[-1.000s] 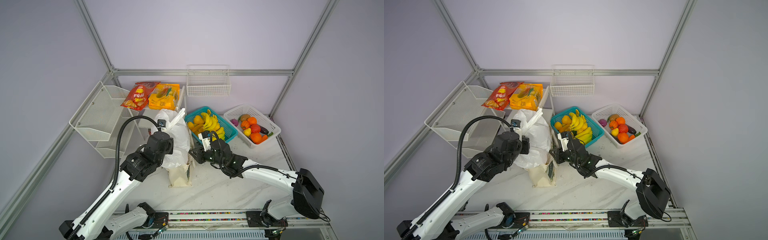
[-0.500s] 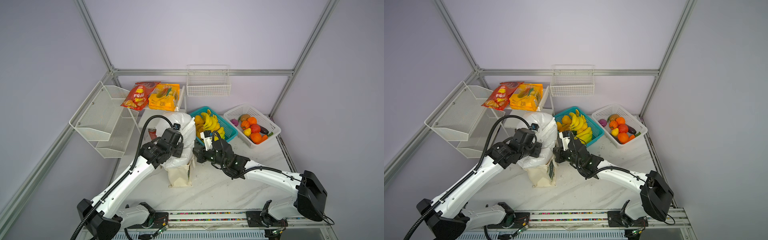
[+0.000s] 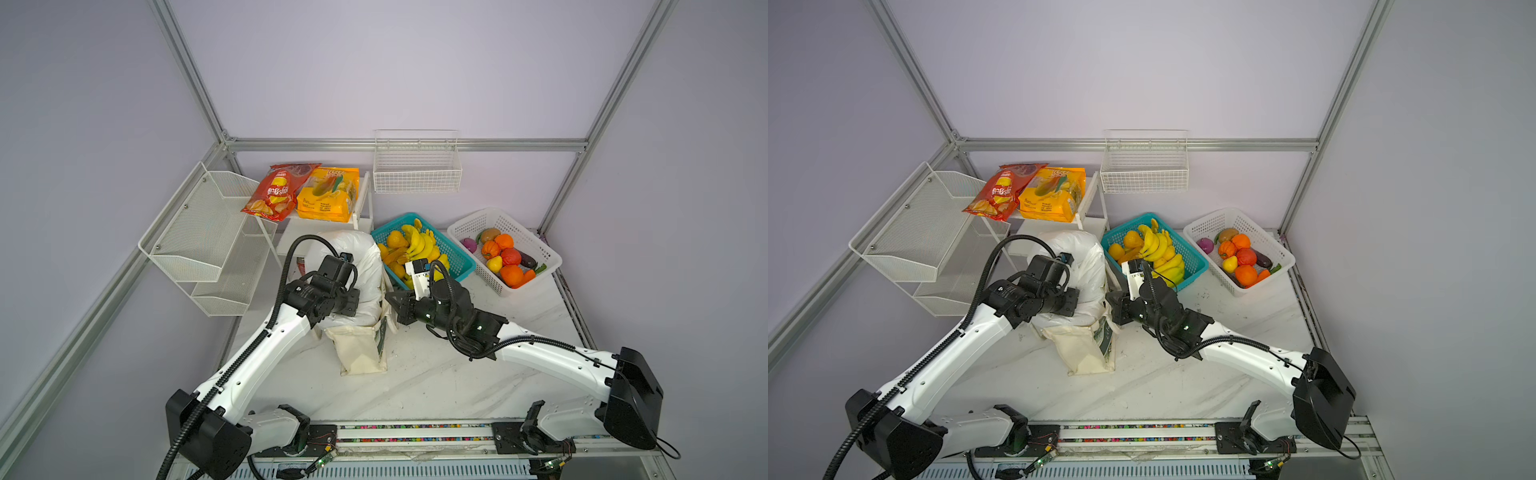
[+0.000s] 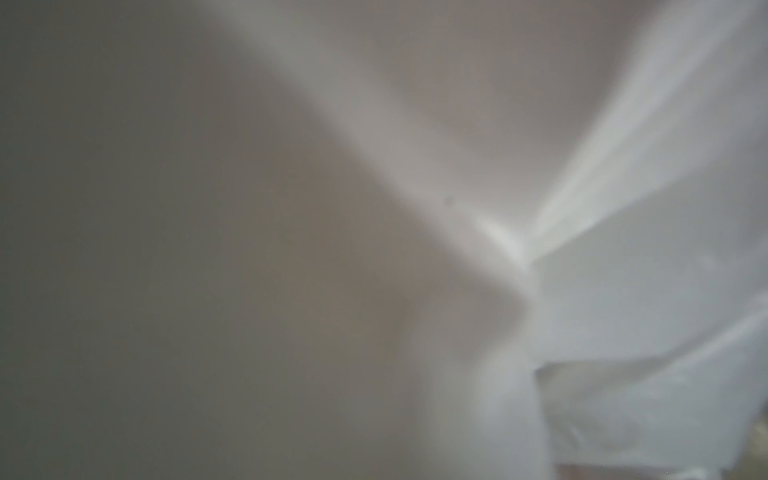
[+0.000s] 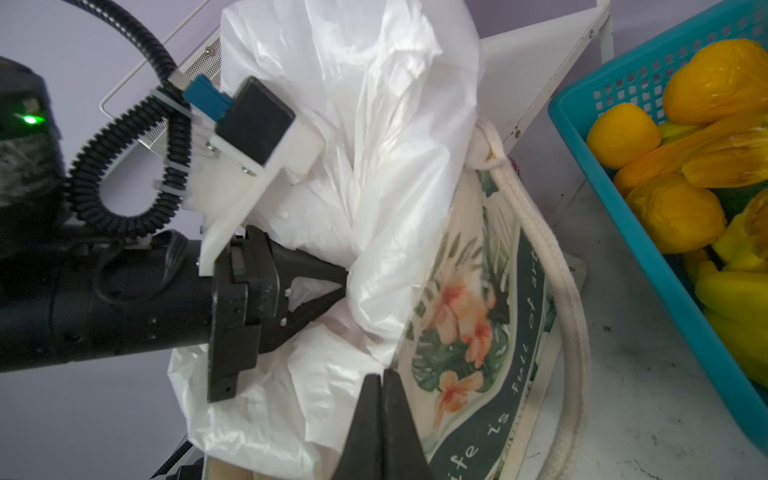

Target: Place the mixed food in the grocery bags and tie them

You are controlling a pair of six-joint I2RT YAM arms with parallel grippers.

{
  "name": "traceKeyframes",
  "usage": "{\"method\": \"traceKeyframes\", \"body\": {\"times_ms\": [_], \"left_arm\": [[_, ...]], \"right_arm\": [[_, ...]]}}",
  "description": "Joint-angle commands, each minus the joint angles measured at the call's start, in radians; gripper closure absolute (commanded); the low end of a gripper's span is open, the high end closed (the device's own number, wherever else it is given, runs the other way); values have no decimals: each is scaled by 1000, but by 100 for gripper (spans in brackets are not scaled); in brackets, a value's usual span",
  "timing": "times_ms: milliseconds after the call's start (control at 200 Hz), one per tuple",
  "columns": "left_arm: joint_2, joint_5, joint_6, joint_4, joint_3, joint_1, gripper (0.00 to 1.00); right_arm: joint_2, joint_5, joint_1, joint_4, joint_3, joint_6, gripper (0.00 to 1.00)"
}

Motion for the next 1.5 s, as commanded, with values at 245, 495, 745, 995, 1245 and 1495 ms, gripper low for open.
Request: {"method": "traceKeyframes", "body": {"times_ms": [245, 495, 745, 995, 1245, 1495], "left_arm": [[76, 224, -4, 41, -130, 8, 99], [-37, 264, -27, 81, -95, 8, 68], [-184, 184, -1, 99, 14, 8, 32], [-215, 112, 27, 103, 157, 8, 25], [-117, -105, 58, 211, 267, 12, 25], [62, -186, 76, 246, 313, 35, 34]], "right_arm": [[-68, 17, 20, 128, 40, 13, 100], [-87, 57, 22, 118, -1, 9, 100], [-67, 69, 22, 91, -15, 2, 100], [-35, 168, 22, -80, 57, -69, 65], [76, 119, 23, -71, 95, -74, 60], [66, 142, 22, -61, 64, -64, 91]]}}
